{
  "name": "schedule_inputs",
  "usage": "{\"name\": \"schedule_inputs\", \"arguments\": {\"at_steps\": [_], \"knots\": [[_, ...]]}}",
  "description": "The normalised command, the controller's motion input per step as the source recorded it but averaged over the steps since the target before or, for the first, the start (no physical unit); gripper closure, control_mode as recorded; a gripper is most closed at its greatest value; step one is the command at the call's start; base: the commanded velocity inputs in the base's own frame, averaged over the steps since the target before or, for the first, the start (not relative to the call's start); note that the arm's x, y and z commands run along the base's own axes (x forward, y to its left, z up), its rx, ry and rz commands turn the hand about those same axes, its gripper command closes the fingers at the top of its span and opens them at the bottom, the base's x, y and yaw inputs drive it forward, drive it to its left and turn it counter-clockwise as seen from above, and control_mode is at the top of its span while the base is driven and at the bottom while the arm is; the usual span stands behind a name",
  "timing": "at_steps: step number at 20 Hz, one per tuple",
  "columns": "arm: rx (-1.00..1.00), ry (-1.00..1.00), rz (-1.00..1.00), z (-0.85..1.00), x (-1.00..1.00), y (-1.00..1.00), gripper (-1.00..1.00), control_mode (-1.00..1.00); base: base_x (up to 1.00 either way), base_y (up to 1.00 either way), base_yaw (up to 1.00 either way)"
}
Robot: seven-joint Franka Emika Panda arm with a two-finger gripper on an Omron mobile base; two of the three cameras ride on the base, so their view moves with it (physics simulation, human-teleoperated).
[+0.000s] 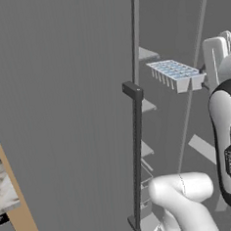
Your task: Open the freezer door, pick up the ice cube tray from the freezer, and place it on the dining counter.
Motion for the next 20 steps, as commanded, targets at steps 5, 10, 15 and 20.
{"name": "schedule_inputs", "arguments": {"at_steps": [5,10,15,20], "knots": [[0.0,0.0,0.0,0.0,-0.46,0.01,1.0,-1.0,0.0,0.0,0.0],[0.0,0.0,0.0,0.0,-0.4,0.02,1.0,-1.0,0.0,0.0,0.0],[0.0,0.0,0.0,0.0,-0.36,0.04,1.0,-1.0,0.0,0.0,0.0],[0.0,0.0,0.0,0.0,-0.35,0.06,1.0,-1.0,0.0,0.0,0.0]]}}
